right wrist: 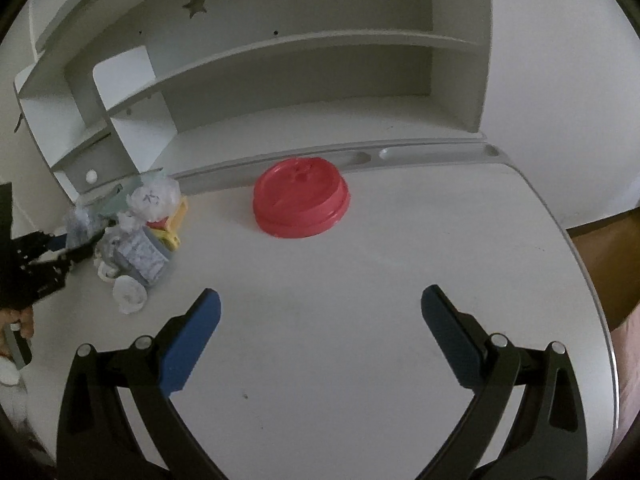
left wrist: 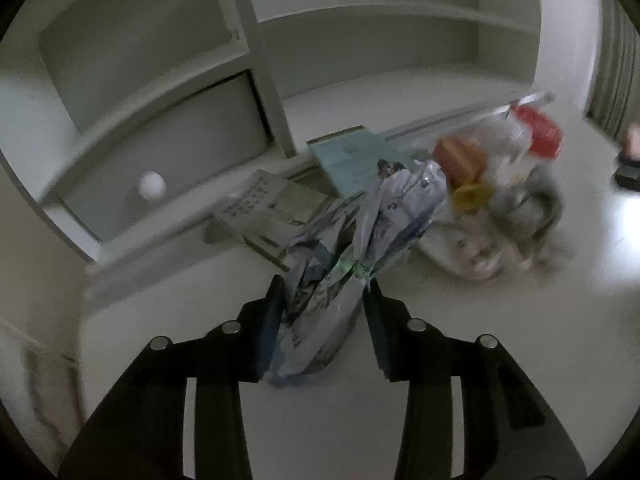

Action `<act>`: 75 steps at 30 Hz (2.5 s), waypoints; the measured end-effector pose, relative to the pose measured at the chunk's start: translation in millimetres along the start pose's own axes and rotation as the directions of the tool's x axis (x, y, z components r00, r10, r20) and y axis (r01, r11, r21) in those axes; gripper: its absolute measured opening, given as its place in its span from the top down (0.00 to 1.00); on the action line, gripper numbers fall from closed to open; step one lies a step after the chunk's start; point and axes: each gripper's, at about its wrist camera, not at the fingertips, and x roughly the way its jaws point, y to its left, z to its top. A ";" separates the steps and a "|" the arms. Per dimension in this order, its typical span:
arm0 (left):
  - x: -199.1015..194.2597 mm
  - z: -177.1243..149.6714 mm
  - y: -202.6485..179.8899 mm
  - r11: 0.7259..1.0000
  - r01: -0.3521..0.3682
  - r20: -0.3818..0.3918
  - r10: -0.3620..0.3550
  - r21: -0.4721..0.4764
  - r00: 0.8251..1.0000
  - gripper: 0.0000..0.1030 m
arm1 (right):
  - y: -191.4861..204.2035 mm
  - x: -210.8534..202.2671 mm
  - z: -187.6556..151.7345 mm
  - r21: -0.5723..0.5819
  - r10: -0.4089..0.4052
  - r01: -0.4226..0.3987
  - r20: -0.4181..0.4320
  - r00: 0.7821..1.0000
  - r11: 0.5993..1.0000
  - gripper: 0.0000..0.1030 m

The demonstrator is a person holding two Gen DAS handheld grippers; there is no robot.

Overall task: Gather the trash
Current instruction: 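Grasp the blue plastic bag with left tool while right tool grasps the red lid, then carry the bag and red lid over the bin and open both tools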

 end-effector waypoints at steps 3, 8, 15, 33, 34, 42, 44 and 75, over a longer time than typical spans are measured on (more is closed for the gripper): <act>-8.4 -3.3 -4.1 0.999 0.046 0.012 -0.046 -0.025 0.999 0.64 | 1.0 9.8 10.0 -0.008 -0.002 0.002 -0.003 1.000 1.000 0.05; -21.9 -5.8 -0.4 0.988 0.082 0.064 -0.074 -0.133 0.995 0.64 | 9.7 36.4 30.6 -0.043 0.000 -0.002 -0.039 0.999 0.999 0.05; -31.7 -12.9 43.3 0.955 -0.050 0.099 0.082 -0.293 0.992 0.64 | 22.9 75.5 49.8 -0.090 -0.012 0.003 -0.098 0.995 0.996 0.05; 0.0 -17.2 69.9 0.939 -0.121 -0.022 0.120 -0.322 0.993 0.62 | 26.5 98.3 77.0 -0.092 -0.056 0.050 -0.068 0.996 0.994 0.22; -2.0 -18.5 71.8 0.937 -0.093 -0.006 0.096 -0.336 0.995 0.62 | 26.1 96.8 77.9 -0.090 -0.054 0.048 -0.059 0.997 0.995 0.22; -4.0 -26.4 81.3 0.915 -0.084 -0.006 0.089 -0.394 0.996 0.62 | 21.6 81.3 67.2 -0.074 -0.074 0.072 -0.031 0.997 0.995 0.23; -3.7 -25.6 79.2 0.918 -0.089 -0.010 0.093 -0.387 0.996 0.62 | 18.4 77.8 63.6 -0.063 -0.071 0.069 -0.031 0.997 0.996 0.23; -5.5 -28.8 74.8 0.923 -0.055 0.008 0.062 -0.380 0.998 0.62 | 29.1 62.1 49.1 -0.134 -0.094 0.093 0.001 0.996 0.987 0.21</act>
